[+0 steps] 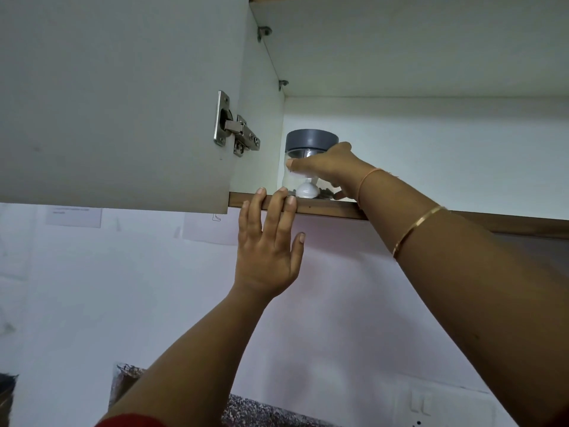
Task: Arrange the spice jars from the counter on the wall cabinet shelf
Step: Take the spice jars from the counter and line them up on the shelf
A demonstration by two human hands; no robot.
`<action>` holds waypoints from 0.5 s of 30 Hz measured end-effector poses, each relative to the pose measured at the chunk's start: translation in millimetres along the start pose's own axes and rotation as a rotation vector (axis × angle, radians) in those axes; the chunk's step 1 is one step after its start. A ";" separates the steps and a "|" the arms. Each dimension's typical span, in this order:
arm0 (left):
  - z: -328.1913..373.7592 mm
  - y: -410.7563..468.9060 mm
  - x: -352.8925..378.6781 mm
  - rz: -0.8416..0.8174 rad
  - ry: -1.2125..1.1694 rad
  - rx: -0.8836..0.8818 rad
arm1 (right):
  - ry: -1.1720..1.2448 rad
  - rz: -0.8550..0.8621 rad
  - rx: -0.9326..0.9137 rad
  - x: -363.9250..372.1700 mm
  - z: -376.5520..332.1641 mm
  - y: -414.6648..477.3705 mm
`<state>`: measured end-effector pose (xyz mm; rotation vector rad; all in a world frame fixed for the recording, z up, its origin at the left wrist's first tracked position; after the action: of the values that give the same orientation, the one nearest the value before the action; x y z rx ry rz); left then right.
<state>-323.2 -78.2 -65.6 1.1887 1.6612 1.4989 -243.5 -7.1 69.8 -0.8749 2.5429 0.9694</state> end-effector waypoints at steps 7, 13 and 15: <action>-4.3 -0.5 10.3 0.075 0.023 0.033 | -0.367 -0.148 0.009 21.2 -12.2 24.9; -7.8 1.0 16.4 0.129 0.039 0.056 | -0.421 -0.253 0.060 44.3 -17.8 38.6; -7.6 2.5 16.1 0.148 0.038 0.062 | -0.458 -0.212 0.012 48.6 -19.6 44.7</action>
<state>-336.1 -67.2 -59.7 1.3494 1.6872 1.5781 -310.3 -15.2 84.8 -0.7910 2.0261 0.9579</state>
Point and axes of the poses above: each hand's wrist, its own y-axis towards the middle knuckle, its own x-axis out of the palm, z = x × y, the point moved 4 cm from there along y, towards the middle knuckle, and after that the axes turned 3 degrees about -z, right-handed, at the moved point
